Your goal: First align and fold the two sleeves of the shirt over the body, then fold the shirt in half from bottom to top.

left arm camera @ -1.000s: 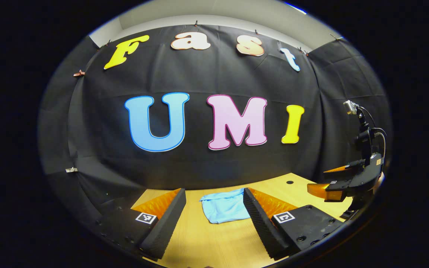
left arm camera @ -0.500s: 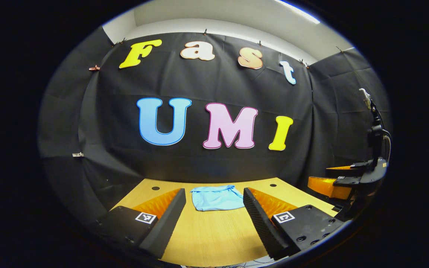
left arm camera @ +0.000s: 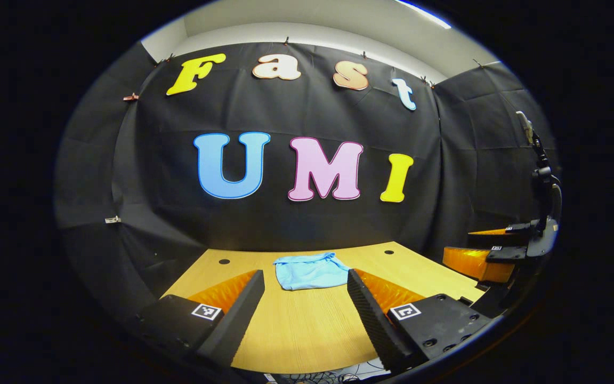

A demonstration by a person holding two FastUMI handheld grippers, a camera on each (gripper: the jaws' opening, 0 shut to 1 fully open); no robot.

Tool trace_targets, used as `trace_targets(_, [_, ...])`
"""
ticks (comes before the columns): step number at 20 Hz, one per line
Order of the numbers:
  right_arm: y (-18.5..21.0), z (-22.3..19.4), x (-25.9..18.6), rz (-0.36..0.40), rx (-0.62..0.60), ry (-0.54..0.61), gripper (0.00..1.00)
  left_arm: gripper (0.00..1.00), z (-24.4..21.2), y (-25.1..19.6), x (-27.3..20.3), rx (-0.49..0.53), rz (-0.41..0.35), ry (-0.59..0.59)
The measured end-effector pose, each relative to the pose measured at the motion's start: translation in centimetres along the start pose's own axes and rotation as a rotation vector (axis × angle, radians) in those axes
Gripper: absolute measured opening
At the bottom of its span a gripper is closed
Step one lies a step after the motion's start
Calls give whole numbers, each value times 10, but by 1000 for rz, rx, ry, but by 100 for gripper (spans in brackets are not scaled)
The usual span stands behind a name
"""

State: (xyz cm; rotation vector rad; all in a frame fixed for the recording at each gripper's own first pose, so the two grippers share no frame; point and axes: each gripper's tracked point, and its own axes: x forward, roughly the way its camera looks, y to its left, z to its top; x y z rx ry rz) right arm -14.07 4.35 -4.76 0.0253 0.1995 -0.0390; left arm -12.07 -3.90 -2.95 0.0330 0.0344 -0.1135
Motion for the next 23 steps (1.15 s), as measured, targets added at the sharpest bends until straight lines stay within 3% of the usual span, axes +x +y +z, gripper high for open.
trace_targets(11, [11,-5,4,46,-18,6,98,99,0,1,0,-16,24,3])
trace_targets(23, [-6,-9,-10,7,-6,10,97,99,-3,2,0,-18,35,5])
